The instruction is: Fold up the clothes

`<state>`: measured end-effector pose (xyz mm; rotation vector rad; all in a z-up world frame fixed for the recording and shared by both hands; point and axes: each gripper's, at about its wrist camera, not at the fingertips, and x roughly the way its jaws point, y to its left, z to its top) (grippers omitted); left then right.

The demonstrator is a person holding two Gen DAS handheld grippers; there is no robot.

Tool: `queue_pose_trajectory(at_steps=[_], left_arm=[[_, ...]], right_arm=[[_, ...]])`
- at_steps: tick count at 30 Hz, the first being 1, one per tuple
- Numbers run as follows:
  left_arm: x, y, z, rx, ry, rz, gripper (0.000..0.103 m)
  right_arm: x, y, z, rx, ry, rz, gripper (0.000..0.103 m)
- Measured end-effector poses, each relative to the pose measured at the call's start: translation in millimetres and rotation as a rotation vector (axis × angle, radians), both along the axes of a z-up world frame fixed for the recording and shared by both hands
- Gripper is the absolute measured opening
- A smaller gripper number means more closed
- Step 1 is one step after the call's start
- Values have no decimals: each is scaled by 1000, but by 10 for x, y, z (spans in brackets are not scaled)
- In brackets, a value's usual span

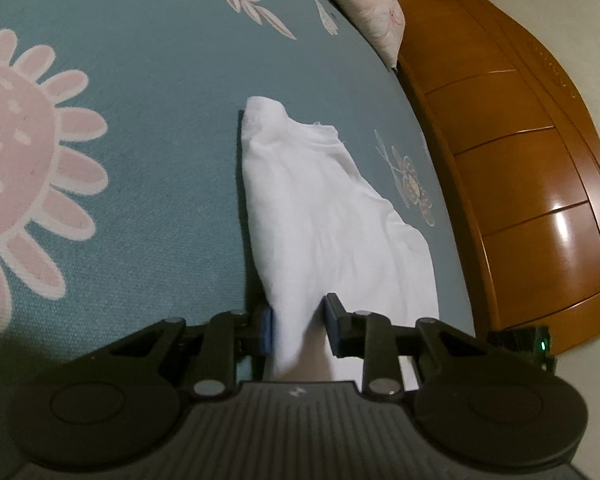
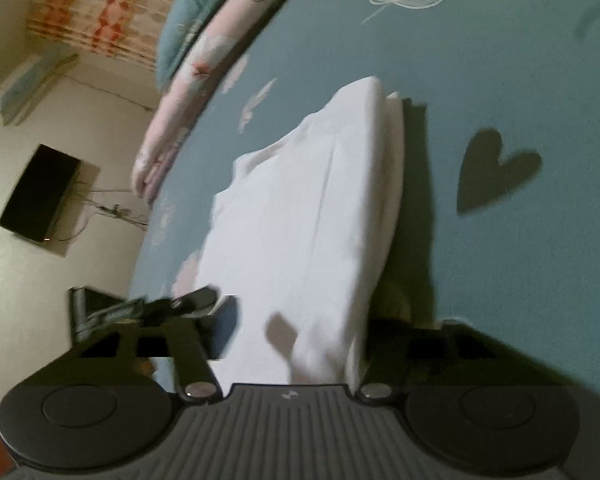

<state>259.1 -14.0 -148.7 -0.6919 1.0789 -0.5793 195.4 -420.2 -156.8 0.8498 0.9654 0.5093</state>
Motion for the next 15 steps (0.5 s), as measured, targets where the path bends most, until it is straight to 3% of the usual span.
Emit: queue_pose_trajectory(at_steps=[3, 15], left_arm=[[-15, -13, 4, 7, -2, 7, 27], [-93, -123, 195, 116, -53, 5, 20]], right_arm=[[110, -7, -113, 30, 24, -5, 18], [23, 372, 245, -217, -52, -21, 19]])
